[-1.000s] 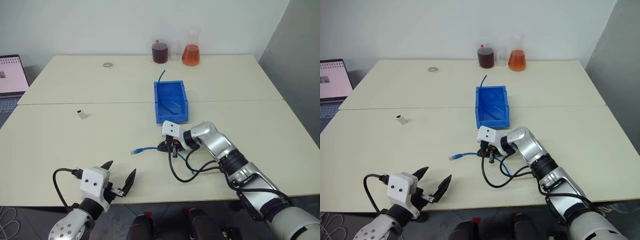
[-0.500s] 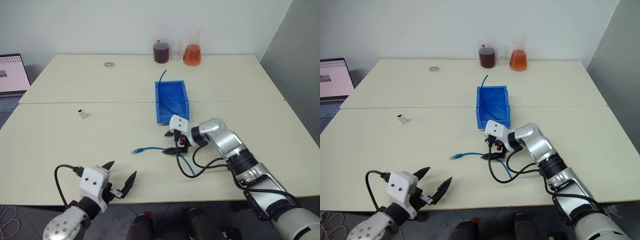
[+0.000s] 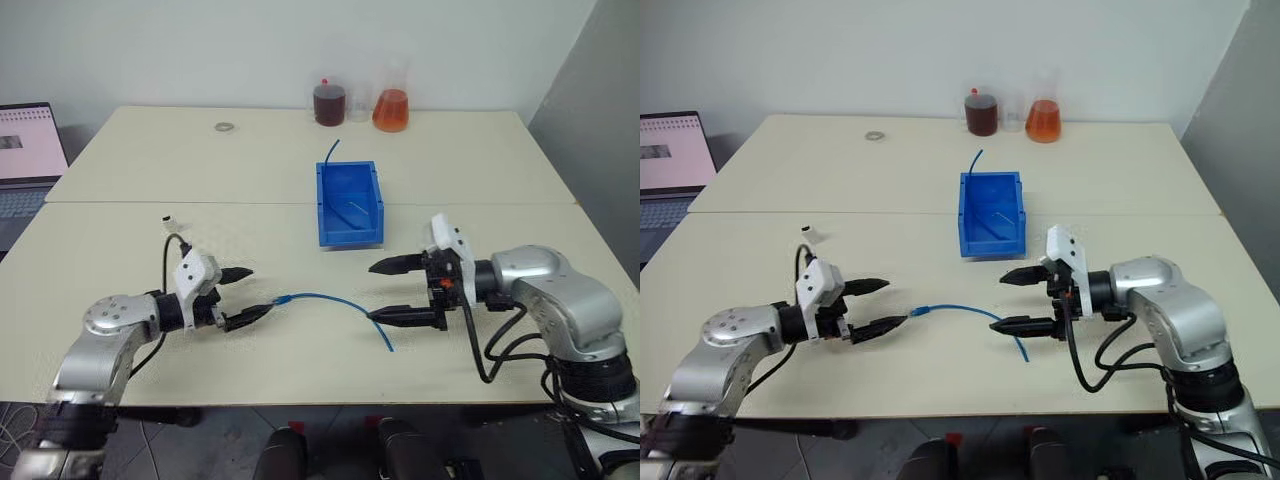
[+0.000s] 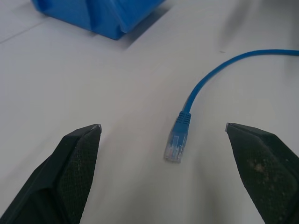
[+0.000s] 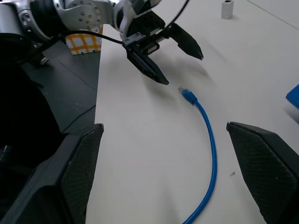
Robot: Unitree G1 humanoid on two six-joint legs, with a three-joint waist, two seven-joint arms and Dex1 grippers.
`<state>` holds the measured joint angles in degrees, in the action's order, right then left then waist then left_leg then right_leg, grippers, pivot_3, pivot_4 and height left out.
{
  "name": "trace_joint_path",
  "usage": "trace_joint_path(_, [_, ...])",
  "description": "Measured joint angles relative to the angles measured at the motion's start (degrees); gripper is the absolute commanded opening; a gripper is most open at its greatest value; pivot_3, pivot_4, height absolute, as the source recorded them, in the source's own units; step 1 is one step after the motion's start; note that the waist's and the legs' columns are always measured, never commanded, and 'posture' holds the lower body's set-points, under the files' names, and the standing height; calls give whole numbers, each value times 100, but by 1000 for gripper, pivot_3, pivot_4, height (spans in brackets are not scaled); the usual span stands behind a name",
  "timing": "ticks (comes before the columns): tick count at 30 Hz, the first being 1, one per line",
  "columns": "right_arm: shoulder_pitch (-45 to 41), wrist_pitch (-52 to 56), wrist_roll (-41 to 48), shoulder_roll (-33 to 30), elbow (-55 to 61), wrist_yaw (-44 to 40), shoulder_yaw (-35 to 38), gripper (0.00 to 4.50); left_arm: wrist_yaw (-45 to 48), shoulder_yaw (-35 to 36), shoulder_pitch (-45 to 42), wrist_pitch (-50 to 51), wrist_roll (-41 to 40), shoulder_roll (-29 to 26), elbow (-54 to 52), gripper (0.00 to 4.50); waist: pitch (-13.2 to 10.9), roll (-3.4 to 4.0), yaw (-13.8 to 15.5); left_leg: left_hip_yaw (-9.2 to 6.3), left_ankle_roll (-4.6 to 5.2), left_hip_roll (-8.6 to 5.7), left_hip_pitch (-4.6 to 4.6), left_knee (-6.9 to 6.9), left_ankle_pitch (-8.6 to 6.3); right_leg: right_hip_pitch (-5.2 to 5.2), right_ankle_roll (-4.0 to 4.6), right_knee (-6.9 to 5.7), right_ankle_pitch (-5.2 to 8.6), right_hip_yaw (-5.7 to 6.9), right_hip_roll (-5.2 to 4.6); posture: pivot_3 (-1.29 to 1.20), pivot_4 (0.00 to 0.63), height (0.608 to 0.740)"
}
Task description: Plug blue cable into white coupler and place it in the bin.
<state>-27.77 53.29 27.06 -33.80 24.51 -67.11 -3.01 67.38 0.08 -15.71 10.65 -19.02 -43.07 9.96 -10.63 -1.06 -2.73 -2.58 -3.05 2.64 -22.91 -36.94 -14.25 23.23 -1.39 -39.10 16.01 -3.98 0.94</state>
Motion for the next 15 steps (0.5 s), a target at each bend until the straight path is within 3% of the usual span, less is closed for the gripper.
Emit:
trace_joint_path(8, [107,155,324,-215,143,721,206,4484,954,-651,-903,-1081,569,76,1414,4500,0,0,-5,-5,1,-1,-3,0,0,0,-1,1,1,3,0,0,150,740])
trace_joint_path(15, [337,162,481,-393,253,1061,302,4500,1212,-671,-1126,-1570,659,135,1962,3091,0,0,-13,-4,1,-1,-3,0,0,0,-1,-1,1,2,0,0,150,740])
